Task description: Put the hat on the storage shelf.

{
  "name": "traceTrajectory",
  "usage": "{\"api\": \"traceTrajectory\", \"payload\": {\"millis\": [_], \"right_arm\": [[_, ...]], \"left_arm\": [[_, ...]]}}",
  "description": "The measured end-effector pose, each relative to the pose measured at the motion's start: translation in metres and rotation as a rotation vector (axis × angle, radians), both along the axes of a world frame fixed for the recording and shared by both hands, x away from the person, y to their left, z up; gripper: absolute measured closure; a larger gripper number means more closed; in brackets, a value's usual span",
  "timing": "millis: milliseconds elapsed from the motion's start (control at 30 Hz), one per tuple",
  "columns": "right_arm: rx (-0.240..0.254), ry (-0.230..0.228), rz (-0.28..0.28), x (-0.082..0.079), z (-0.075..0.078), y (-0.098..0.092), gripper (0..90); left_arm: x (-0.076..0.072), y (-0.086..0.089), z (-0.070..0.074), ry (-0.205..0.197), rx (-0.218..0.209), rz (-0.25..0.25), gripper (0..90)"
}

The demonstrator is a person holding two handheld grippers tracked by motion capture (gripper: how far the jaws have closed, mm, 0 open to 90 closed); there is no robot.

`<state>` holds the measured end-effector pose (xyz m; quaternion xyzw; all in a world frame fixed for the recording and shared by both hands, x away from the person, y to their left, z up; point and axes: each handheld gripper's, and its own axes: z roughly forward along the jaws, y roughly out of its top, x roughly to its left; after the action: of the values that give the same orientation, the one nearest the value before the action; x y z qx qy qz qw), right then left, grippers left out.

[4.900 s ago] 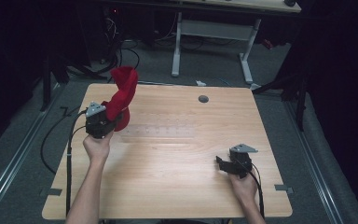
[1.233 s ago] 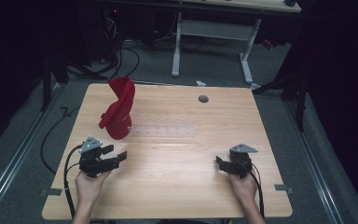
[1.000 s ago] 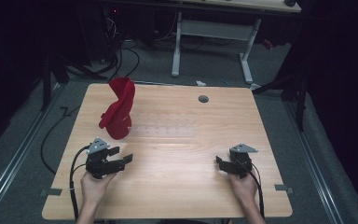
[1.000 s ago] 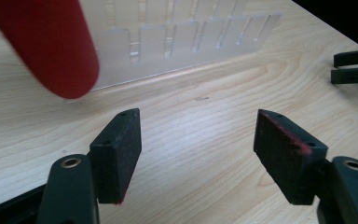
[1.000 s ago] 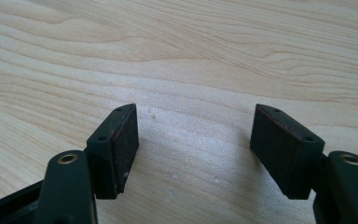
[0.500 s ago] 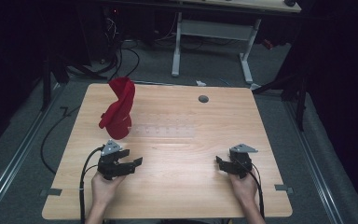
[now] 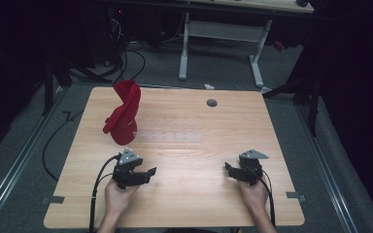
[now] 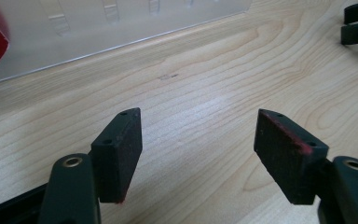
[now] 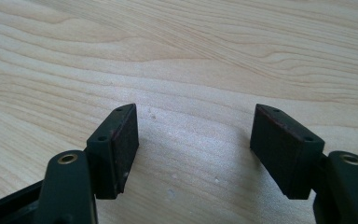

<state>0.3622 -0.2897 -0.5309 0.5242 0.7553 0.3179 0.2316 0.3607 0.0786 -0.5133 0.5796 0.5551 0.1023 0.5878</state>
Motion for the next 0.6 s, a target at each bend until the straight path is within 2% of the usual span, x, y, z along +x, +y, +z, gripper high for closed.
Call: {"api": "traceTrajectory", "payload": {"millis": [100, 200, 600], "right_arm": [[0.0, 0.0, 0.0, 0.0, 0.0, 0.0, 32.5], [0.0, 0.0, 0.0, 0.0, 0.0, 0.0, 32.5], [0.0, 0.001, -0.001, 0.0, 0.0, 0.0, 32.5]], "left_arm": [[0.001, -0.007, -0.006, -0.02, 0.009, 0.004, 33.1], [0.002, -0.011, -0.011, -0.039, 0.036, 0.018, 33.4], [0.009, -0.016, -0.022, -0.066, 0.08, 0.052, 33.6]]}}
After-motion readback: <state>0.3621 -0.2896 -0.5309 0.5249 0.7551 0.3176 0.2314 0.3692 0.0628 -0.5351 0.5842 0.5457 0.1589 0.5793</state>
